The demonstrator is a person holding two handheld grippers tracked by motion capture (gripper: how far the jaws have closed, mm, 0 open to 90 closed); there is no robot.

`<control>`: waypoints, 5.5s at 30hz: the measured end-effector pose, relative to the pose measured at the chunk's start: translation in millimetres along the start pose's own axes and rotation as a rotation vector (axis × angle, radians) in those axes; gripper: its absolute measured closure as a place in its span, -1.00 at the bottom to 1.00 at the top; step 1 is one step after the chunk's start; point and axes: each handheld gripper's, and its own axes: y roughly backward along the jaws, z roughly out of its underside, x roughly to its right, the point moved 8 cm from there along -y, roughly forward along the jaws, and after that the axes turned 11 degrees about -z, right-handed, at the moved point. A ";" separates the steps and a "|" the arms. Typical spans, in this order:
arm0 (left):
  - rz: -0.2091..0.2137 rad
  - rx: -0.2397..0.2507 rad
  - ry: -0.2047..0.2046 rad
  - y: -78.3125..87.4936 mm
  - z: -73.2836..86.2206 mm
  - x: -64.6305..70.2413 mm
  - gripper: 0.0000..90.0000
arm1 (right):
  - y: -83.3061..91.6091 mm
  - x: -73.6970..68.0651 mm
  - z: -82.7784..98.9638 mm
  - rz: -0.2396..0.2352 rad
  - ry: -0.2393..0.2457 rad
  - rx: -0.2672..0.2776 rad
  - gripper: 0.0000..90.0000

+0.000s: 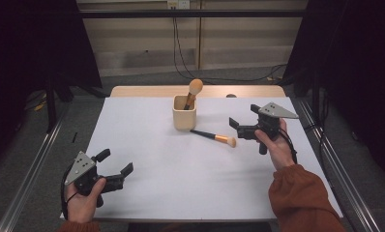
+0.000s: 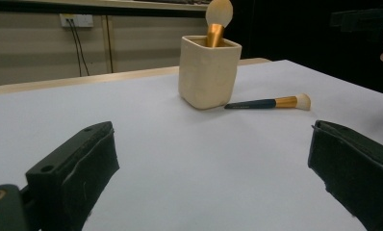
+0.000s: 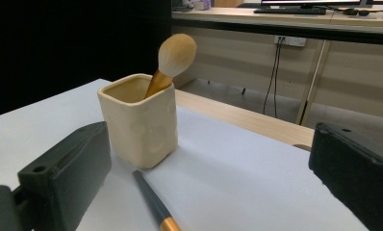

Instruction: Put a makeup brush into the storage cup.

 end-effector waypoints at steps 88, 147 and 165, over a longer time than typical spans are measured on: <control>0.023 -0.029 -0.049 -5.0 1.7 8.0 -0.94 | -79.5 22.1 18.3 -0.220 0.082 -0.947 -0.84; 0.035 -0.043 -0.069 -6.0 4.5 9.8 -0.95 | -93.7 4.1 92.8 -0.348 0.218 -1.359 0.52; 0.032 -0.043 -0.070 -5.7 4.6 8.8 -0.95 | -92.1 3.5 92.2 -0.342 0.184 -1.346 0.64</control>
